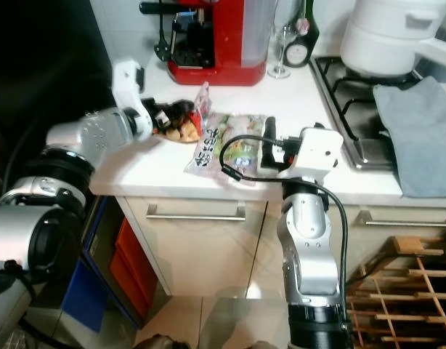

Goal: Restocking fridge

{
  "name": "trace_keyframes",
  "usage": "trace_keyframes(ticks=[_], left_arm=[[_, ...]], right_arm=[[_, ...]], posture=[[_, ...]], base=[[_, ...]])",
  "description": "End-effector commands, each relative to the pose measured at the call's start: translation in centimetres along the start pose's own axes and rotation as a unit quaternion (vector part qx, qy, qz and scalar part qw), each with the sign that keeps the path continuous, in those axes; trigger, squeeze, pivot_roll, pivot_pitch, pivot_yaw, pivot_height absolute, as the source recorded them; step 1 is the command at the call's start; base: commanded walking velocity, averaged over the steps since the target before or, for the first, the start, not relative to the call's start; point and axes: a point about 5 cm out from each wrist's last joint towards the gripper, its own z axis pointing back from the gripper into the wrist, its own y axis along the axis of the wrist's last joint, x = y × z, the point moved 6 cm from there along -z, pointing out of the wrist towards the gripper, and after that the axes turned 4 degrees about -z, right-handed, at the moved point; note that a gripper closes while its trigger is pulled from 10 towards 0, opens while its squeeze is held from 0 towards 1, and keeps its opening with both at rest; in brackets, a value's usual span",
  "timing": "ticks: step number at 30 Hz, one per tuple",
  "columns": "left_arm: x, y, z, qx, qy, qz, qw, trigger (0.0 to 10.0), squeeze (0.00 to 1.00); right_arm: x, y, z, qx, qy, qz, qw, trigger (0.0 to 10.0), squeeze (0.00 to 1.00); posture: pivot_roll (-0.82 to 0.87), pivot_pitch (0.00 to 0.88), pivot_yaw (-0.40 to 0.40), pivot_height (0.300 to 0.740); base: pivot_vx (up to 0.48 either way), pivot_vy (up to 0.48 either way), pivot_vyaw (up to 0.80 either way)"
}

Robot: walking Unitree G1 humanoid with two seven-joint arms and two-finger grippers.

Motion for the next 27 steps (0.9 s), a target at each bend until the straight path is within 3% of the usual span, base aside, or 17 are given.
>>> trace_keyframes(ticks=[1, 5, 8, 14, 15, 18, 21, 22, 27], left_arm=[[0.2, 0.4, -0.2, 0.013, 0.002, 0.009, 1.0, 10.0, 0.0], [0.4, -0.4, -0.6, 0.008, 0.011, 0.01, 1.0, 10.0, 0.0], [-0.8, -2.8, -0.7, -0.016, 0.048, 0.008, 0.999, 10.0, 0.0], [-1.2, -5.8, -0.7, -0.054, 0.066, 0.008, 0.996, 10.0, 0.0], [-1.3, -7.5, -0.7, -0.079, 0.073, -0.012, 0.994, 10.0, 0.0], [-1.9, -9.7, -0.3, -0.117, 0.089, -0.057, 0.988, 10.0, 0.0], [-2.3, -10.3, -0.2, -0.127, 0.095, -0.077, 0.984, 10.0, 0.0], [-2.4, -10.4, -0.1, -0.129, 0.099, -0.086, 0.983, 0.0, 0.0], [-2.5, -10.5, -0.1, -0.129, 0.096, -0.105, 0.981, 0.0, 0.0]], right_arm=[[-0.5, 0.5, 0.2, 0.004, 0.008, 0.002, 1.0, 10.0, 0.0], [-0.6, 0.5, 0.2, 0.0, 0.01, 0.003, 1.0, 10.0, 0.0], [-0.7, 0.3, 0.3, -0.006, 0.011, 0.002, 1.0, 10.0, 0.0], [-0.9, 0.0, 0.5, -0.014, 0.015, 0.003, 1.0, 10.0, 0.0], [-0.9, -0.1, 0.6, -0.017, 0.016, 0.004, 1.0, 10.0, 0.0], [-0.8, -0.2, 0.6, -0.019, 0.018, 0.006, 1.0, 10.0, 0.0], [-0.8, -0.2, 0.6, -0.022, 0.02, 0.007, 1.0, 10.0, 0.0], [-0.9, -0.3, 0.5, -0.023, 0.021, 0.007, 0.999, 10.0, 0.0], [-1.0, -0.5, 0.5, -0.028, 0.024, 0.007, 0.999, 10.0, 0.0]], posture=[[-0.12, 0.0, 0.075, 0.74], [-0.12, 0.0, 0.073, 0.74], [-0.13, 0.0, 0.076, 0.74], [-0.14, 0.0, 0.075, 0.74], [-0.14, 0.0, 0.071, 0.74], [-0.14, 0.0, 0.066, 0.74], [-0.14, 0.0, 0.064, 0.74], [-0.14, 0.0, 0.062, 0.74], [-0.13, 0.0, 0.061, 0.74]], base=[[0.0, 0.0, 0.0], [0.0, 0.0, 0.0], [0.0, 0.0, 0.0], [0.0, 0.0, 0.0], [0.0, 0.0, 0.0], [0.0, 0.0, 0.0], [0.0, 0.0, 0.0], [0.0, 0.0, 0.0], [0.0, 0.0, 0.0]])
